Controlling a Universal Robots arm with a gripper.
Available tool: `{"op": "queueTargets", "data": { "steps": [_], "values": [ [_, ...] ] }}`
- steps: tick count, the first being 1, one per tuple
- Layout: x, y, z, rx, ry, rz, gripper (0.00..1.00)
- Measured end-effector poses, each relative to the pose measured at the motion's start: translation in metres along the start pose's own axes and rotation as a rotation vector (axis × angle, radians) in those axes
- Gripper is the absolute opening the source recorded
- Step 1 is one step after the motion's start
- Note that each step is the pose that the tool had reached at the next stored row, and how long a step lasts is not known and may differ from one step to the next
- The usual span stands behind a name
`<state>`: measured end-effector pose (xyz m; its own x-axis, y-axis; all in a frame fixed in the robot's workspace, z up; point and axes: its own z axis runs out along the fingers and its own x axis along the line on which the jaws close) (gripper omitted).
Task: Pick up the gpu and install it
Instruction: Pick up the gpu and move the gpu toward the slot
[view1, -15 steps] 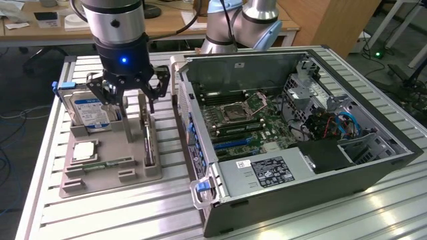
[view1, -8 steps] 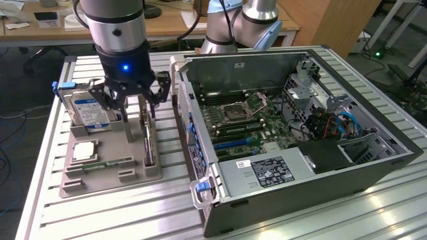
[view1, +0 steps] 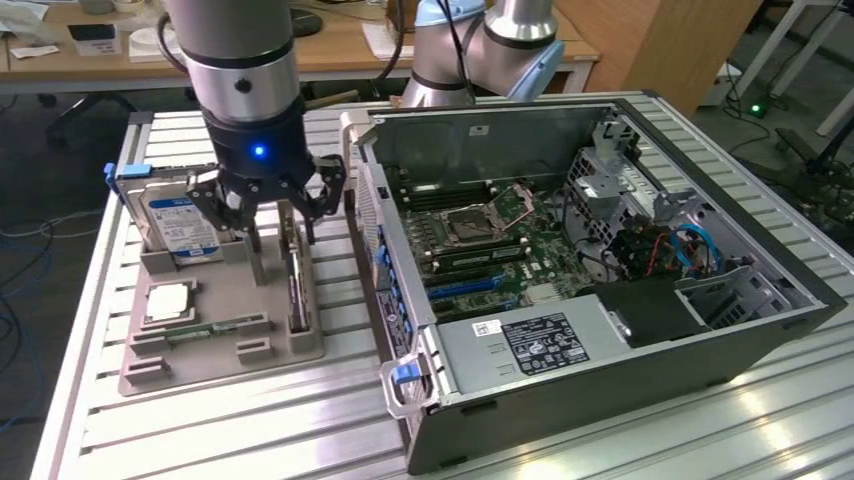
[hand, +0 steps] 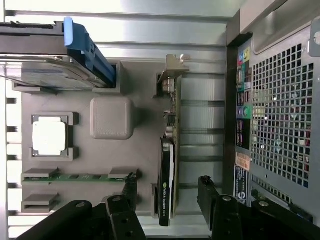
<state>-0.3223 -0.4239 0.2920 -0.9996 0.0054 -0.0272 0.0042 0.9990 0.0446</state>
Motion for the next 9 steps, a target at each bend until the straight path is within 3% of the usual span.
{"op": "queueTargets", "data": {
  "steps": [9],
  "values": [
    [0.0,-0.0018,0.0164,-0.0001,-0.0019,0.0,0.61]
  ]
}}
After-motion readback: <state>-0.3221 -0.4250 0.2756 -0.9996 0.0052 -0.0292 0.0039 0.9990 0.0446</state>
